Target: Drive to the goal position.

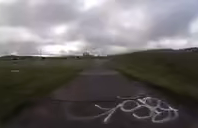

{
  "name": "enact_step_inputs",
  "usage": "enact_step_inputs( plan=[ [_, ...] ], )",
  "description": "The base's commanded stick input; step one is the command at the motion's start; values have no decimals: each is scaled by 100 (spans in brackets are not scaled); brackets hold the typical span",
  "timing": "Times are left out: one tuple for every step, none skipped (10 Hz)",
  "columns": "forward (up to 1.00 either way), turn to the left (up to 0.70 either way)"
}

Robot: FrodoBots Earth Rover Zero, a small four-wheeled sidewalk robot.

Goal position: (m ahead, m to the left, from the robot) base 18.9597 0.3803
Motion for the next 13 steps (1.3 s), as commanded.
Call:
enact_step_inputs(
  plan=[
    [100, 0],
    [100, 0],
    [100, 0],
    [100, 0],
    [100, 0],
    [100, 0],
    [100, 0],
    [100, 0],
    [100, -10],
    [100, -33],
    [100, -35],
    [100, -25],
    [100, -4]
  ],
)
